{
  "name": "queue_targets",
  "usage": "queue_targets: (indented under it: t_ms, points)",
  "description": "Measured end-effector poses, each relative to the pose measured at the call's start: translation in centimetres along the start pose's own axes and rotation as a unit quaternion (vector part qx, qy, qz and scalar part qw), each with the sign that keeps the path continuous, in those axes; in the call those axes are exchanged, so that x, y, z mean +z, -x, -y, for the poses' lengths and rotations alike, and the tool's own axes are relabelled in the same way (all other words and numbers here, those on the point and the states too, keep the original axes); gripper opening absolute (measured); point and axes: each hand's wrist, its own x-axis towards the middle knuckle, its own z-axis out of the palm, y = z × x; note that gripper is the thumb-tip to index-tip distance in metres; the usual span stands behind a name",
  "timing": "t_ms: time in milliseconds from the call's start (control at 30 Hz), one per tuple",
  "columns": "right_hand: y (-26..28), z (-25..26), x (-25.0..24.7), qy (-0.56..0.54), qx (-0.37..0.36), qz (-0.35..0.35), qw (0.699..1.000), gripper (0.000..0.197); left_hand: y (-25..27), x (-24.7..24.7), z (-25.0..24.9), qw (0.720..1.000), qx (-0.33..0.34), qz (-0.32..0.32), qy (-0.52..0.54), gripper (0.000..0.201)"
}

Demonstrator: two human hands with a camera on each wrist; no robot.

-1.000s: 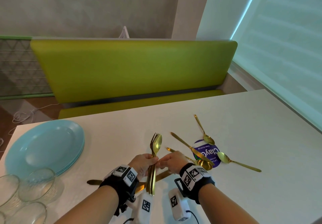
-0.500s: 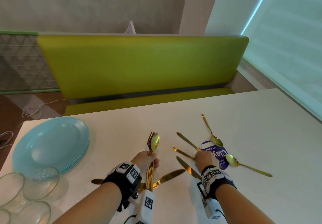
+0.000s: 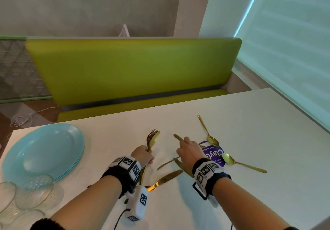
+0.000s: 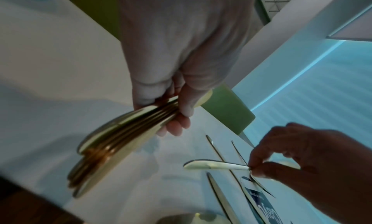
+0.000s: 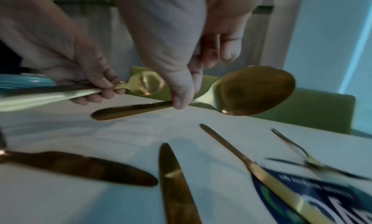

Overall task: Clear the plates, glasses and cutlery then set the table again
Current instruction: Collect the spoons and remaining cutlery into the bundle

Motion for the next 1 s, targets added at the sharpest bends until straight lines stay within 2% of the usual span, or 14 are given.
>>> queue_targets:
  t_ms: [100, 167, 267, 367, 467, 567, 667, 800, 867, 933, 967, 1000]
  points:
    - [0.1, 1.1, -0.9, 0.013, -0.075, -0.007, 0.997, 0.027, 0.8, 0.6, 0.0, 0.998, 0.005, 0.055, -0.018, 0.010]
    - [0.3, 2.0, -1.3, 0.027, -0.112, -0.007, 0.993, 0.027, 1.3, 1.2, 0.3, 0.995, 0.013, 0.090, -0.031, 0.018]
    - [0.7, 2.9, -1.8, 0.039, -0.145, -0.025, 0.988, 0.026, 2.3, 1.8, 0.2, 0.986, 0.045, 0.108, -0.119, 0.014]
    - [1.3, 3.3, -2.3, 0.035, -0.181, -0.054, 0.981, 0.014, 3.6, 1.9, -0.3, 0.973, 0.054, 0.125, -0.186, 0.014]
    - [1.4, 3.3, -1.4, 0.049, -0.180, -0.055, 0.981, 0.012, 4.0, 2.4, -0.4, 0.985, 0.014, 0.158, -0.067, 0.028]
    - [1.7, 3.1, -0.9, 0.053, -0.186, -0.059, 0.979, 0.017, 4.2, 2.8, 0.0, 0.980, -0.015, 0.192, 0.058, 0.030]
    - [2.2, 2.8, -0.5, 0.039, -0.179, -0.058, 0.981, 0.016, 4.4, 3.4, 0.3, 0.978, 0.013, 0.199, 0.053, 0.022]
    - [2.7, 2.2, 0.8, -0.010, -0.157, -0.062, 0.986, 0.023, 4.4, 4.3, 0.6, 0.980, 0.042, 0.192, 0.029, 0.020]
    - [3.3, 1.6, 1.0, -0.067, -0.117, -0.092, 0.987, 0.024, 4.3, 4.7, 0.5, 0.980, 0.053, 0.192, 0.025, 0.020]
    - [4.0, 0.7, 1.1, -0.144, -0.064, -0.122, 0.980, 0.015, 4.1, 5.2, 0.3, 0.981, 0.051, 0.182, 0.032, 0.022]
    - [4.3, -0.1, 1.1, -0.186, -0.024, -0.123, 0.974, 0.010, 4.0, 5.4, 0.2, 0.983, 0.045, 0.173, 0.032, 0.021]
    - [4.7, -0.9, 1.2, -0.218, 0.024, -0.099, 0.971, 0.017, 3.8, 5.7, 0.1, 0.985, 0.040, 0.164, 0.028, 0.020]
